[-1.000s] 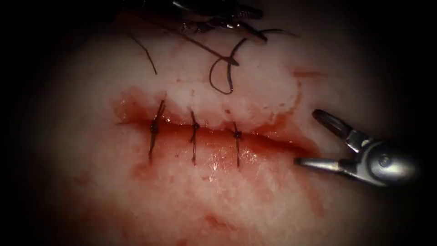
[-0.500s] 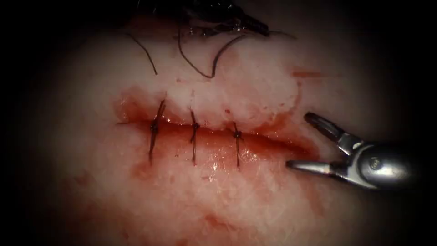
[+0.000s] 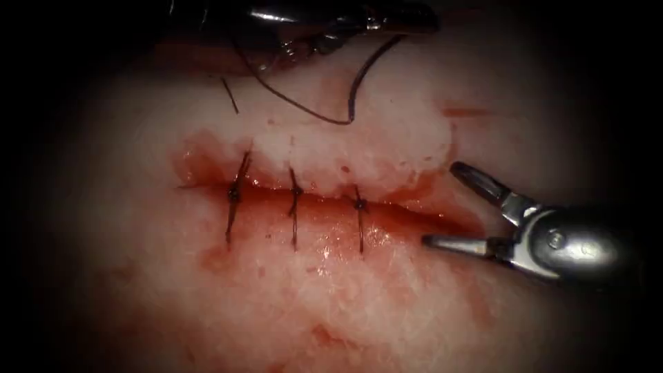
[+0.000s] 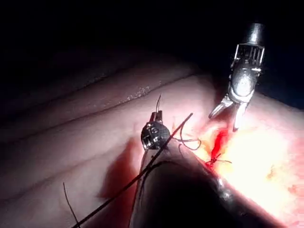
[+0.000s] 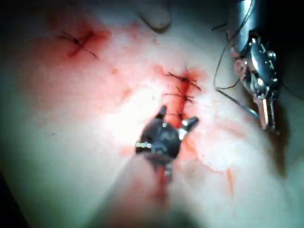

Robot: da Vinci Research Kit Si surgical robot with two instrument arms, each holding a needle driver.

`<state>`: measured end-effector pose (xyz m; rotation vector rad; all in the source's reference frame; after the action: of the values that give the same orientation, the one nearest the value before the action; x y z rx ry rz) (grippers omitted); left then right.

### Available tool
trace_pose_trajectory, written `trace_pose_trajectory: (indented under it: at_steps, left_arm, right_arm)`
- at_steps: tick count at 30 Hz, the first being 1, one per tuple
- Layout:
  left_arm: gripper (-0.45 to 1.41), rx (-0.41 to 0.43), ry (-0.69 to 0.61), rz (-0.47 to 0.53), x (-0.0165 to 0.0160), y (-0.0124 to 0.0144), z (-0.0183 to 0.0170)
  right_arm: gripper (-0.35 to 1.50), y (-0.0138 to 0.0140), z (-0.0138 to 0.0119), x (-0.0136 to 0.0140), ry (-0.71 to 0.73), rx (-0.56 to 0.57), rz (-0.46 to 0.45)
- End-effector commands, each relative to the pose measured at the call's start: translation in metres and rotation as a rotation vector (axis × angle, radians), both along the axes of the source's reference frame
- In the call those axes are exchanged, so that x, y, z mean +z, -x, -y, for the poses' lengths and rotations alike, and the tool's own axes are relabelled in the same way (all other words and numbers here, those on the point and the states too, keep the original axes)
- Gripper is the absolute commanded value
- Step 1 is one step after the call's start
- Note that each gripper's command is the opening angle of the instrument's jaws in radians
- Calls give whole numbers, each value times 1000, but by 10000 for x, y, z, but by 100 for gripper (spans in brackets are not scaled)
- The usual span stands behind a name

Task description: Wound Closure

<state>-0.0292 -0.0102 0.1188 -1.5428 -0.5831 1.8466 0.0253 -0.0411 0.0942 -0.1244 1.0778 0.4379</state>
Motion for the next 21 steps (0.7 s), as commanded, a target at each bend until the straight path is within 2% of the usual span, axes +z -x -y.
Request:
trace_pose_trajectory:
  at_steps: [1,7,15,18,21]
  left_arm:
    - [-45,-5,-9,15,2,5,1]
    - [-45,-55,-100,115,-2,-2,7]
    - [-45,-115,-162,218,-8,-3,10]
    - [-45,-200,-139,289,-16,-8,15]
    - [-45,-234,-115,301,-20,-13,15]
  right_arm:
    - [130,-8,-5,-3,45,18,15]
    - [130,-24,-12,-10,233,63,113]
    - [121,-61,-10,4,327,75,133]
    - [120,-71,-12,1,359,159,145]
    - [120,-74,-12,-4,373,214,154]
